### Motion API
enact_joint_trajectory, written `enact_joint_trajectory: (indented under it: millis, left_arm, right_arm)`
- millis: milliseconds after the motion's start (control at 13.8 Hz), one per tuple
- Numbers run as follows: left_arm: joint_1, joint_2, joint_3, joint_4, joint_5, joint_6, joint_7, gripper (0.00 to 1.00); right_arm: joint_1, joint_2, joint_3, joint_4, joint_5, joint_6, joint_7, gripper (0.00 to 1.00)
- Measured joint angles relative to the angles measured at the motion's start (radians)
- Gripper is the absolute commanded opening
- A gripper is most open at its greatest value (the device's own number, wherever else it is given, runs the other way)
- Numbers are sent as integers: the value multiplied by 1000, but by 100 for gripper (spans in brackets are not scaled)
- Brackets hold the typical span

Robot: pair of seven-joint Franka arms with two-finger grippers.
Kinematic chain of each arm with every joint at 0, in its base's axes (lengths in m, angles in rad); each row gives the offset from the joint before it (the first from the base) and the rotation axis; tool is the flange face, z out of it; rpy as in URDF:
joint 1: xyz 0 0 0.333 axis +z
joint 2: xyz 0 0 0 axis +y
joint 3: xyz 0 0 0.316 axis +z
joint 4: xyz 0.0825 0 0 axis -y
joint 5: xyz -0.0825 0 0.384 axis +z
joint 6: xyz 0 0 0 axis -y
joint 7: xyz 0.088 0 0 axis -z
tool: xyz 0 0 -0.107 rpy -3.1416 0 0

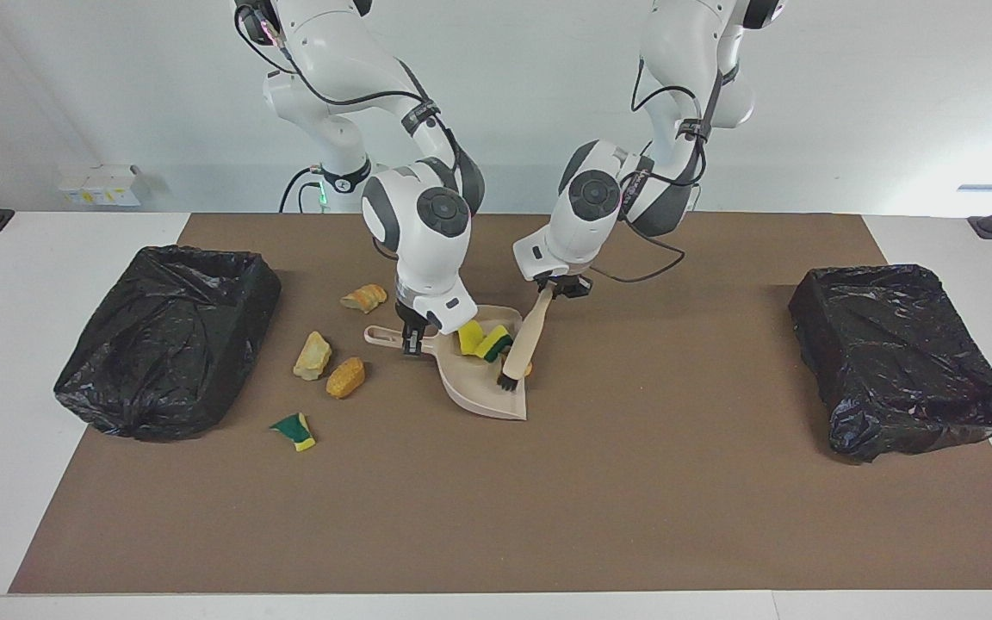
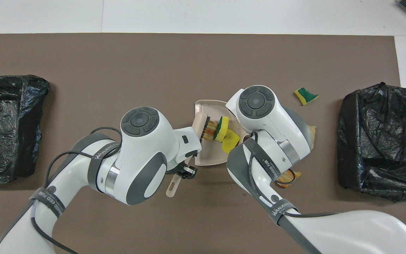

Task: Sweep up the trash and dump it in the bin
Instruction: 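Sweep the remaining bread and sponge into the dustpan with the left gripper, then carry the loaded dustpan to the trash bag with the right gripper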

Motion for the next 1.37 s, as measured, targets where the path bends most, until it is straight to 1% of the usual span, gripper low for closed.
enact_joint_trajectory:
  millis: [217, 361, 506, 578, 723, 867, 1012, 1156, 1229, 1373]
  left_arm:
    - [43, -55, 8, 2, -30, -54, 0, 0]
    - [59, -125, 13, 2, -34, -119, -27, 0]
    - [75, -208, 16, -1, -29, -226, -128, 0]
    - [79, -237, 16, -5, -17, -262, -212, 0]
    - [79, -270, 11, -34, 9, -276, -374, 0]
    - [64, -294, 1, -95, 12, -231, -445, 0]
    - [-7, -307, -6, -183, 14, -95, -525, 0]
    - [-113, -283, -12, -254, 28, 35, -624, 0]
    - [-163, -261, -15, -269, 33, 76, -665, 0]
    - [-224, -215, -17, -275, 37, 129, -705, 0]
  right_arm:
    - [-2, -1, 0, 0, 0, 0, 0, 0]
    - [-13, -9, 0, 2, 1, -1, -32, 0]
    - [-63, -35, -4, 3, 60, -2, -113, 0]
    - [-105, -54, -6, 6, 106, -2, -191, 0]
    - [-193, -87, -9, 24, 142, -21, -326, 0]
    - [-276, -102, -11, 58, 149, -53, -433, 0]
    - [-345, -102, -12, 88, 150, -65, -510, 0]
    - [-409, -102, -12, 101, 150, -66, -573, 0]
    - [-440, -102, -13, 117, 150, -66, -609, 0]
    - [-488, -102, -15, 145, 149, -68, -661, 0]
